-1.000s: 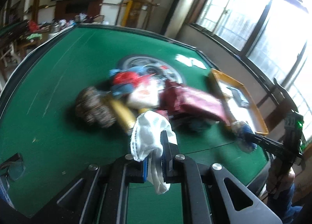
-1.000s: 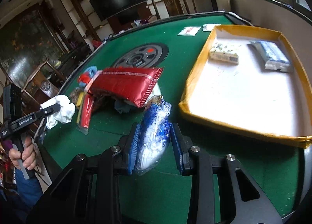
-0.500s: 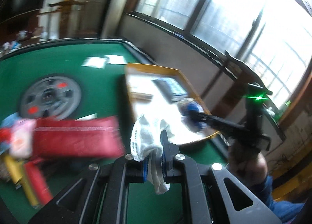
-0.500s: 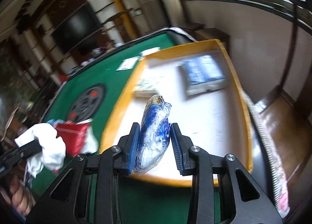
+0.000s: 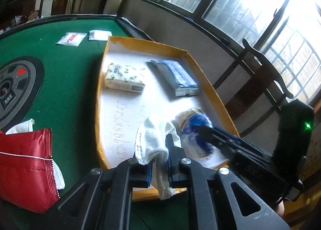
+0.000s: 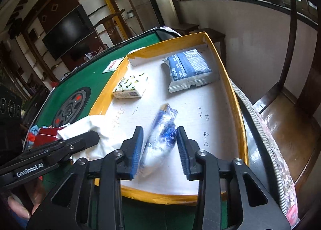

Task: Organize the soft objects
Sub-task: 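Carry the white cloth and clear bag into the box and release both, then return both open tools from the box to the heap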

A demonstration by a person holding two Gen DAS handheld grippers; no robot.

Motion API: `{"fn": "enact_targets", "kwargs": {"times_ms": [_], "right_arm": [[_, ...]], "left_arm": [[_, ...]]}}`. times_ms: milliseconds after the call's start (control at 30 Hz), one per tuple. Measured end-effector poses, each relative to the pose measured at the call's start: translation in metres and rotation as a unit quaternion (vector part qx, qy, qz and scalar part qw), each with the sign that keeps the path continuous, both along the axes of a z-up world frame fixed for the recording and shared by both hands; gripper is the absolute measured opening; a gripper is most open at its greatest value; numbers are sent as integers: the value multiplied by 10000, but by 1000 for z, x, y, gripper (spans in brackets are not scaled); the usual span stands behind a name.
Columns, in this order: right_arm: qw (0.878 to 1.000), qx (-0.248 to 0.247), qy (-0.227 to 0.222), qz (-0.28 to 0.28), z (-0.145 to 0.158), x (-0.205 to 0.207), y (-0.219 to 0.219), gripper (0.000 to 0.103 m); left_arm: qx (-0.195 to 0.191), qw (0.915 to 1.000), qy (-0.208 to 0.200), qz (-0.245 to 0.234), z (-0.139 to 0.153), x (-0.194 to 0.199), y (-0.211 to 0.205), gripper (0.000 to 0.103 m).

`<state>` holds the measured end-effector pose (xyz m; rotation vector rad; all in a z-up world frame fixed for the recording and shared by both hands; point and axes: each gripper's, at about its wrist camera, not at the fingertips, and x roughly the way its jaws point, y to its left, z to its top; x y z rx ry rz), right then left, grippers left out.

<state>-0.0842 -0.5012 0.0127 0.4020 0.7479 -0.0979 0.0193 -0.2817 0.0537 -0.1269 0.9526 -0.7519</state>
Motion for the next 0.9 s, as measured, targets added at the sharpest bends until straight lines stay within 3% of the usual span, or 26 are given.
{"fn": "enact_targets", "kwargs": {"times_ms": [133, 300, 433, 467, 667, 700, 800, 900], "right_arm": [[9986, -469, -113, -227, 7, -7, 2, 37], [9912, -934, -761, -547, 33, -32, 6, 37], [9882, -950, -1067, -555, 47, -42, 15, 37], [9893, -849, -1080, -501, 48, -42, 16, 37], [9929, -461, -989, -464, 44, -39, 15, 39], [9944, -501, -808, -464, 41, -35, 14, 48], [9984, -453, -226, -232, 27, -18, 13, 49], [9978, -655, -8, 29, 22, -15, 27, 49]], "left_arm": [[87, 9998, 160, -23, -9, 4, -3, 13], [162, 9998, 85, -105, -8, 1, -7, 17], [64, 9999, -27, -130, 0, -5, -5, 55], [-22, 9999, -64, -103, 2, -6, -4, 60], [-333, 9994, -74, 27, 16, -8, 16, 63], [-359, 9993, -58, 23, 19, -8, 20, 63], [-339, 9992, -162, 119, 26, -11, 37, 63], [-265, 9983, -381, 353, 35, -15, 63, 62]]}}
